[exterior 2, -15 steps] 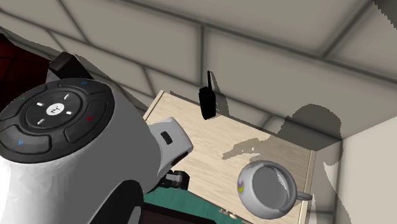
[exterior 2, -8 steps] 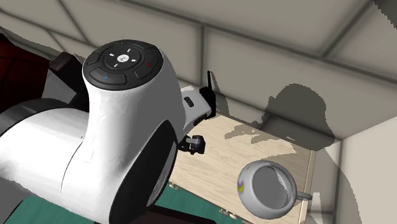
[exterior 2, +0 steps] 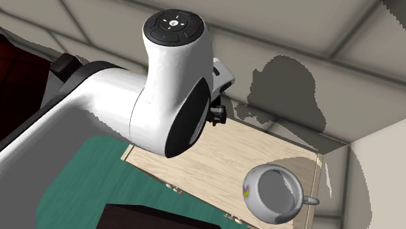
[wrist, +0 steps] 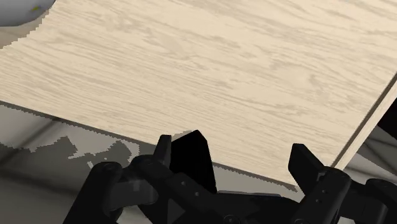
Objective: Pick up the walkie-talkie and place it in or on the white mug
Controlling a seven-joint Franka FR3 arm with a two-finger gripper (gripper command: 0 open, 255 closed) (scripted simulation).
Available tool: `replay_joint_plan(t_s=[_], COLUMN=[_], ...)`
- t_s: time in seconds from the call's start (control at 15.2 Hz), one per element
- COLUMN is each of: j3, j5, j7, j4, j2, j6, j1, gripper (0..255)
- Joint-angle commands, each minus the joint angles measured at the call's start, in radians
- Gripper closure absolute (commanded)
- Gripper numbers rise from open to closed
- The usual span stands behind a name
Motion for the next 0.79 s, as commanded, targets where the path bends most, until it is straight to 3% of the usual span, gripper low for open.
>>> replay_joint_plan(t_s=[0.0,0.33,0.73], j3=[-0.002,-0.01,-0.01], j5=[0.002,0.012,0.016], j7=[0.0,-0.009,-0.012], j4=[0.064,0.23,0.196], j2=[0.068,0.225,0.261], j6=[0.025,0.062,0.132], j1=[0.0,-0.006,-0.008], gripper=[0,0,0])
